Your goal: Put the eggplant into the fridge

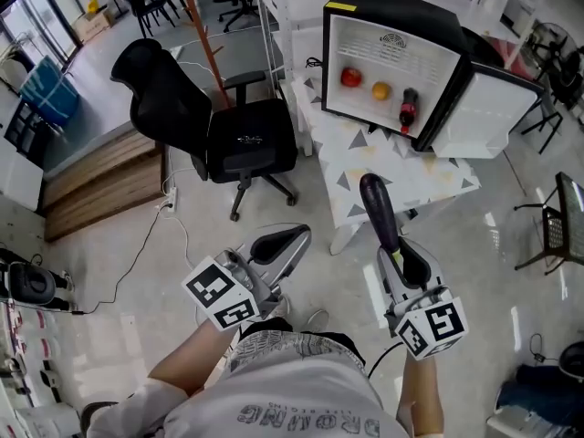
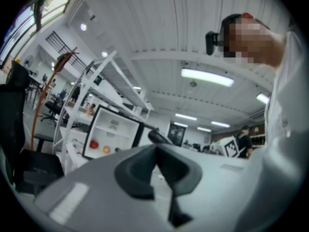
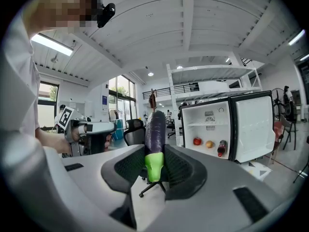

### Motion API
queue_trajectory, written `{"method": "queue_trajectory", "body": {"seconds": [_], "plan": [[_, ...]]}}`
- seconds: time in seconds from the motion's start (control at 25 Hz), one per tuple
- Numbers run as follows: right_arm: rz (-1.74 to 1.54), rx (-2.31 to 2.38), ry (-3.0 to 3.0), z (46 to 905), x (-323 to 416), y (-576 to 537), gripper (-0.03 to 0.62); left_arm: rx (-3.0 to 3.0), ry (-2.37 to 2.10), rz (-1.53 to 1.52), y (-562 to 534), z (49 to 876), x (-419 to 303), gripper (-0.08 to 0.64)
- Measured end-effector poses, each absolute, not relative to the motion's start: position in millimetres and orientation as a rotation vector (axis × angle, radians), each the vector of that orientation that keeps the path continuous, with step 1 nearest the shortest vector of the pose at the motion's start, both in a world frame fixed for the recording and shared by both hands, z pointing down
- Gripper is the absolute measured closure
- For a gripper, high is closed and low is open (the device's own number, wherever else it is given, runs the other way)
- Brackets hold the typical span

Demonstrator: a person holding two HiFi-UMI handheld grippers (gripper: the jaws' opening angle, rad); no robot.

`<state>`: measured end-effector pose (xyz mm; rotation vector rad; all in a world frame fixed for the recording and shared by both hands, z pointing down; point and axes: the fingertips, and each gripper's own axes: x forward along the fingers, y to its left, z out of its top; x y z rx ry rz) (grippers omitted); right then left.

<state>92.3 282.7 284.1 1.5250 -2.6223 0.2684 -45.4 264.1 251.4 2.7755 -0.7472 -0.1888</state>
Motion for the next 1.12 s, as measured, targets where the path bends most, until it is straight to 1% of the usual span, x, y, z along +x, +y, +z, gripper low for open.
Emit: {"method": "queue_trajectory", "body": {"seconds": [0.52, 1.12], "plan": [[0.286, 1.496, -2.643, 290.5, 114.9, 281.8, 0.474, 2.770, -0.779, -0.177, 266.0, 255.4, -22.6, 0.551], [0.311, 1.494, -2.628, 301.0, 131.2, 246.0, 0.474, 2.762, -0.780, -0.168, 230.9, 265.1, -7.1, 0.551]]}}
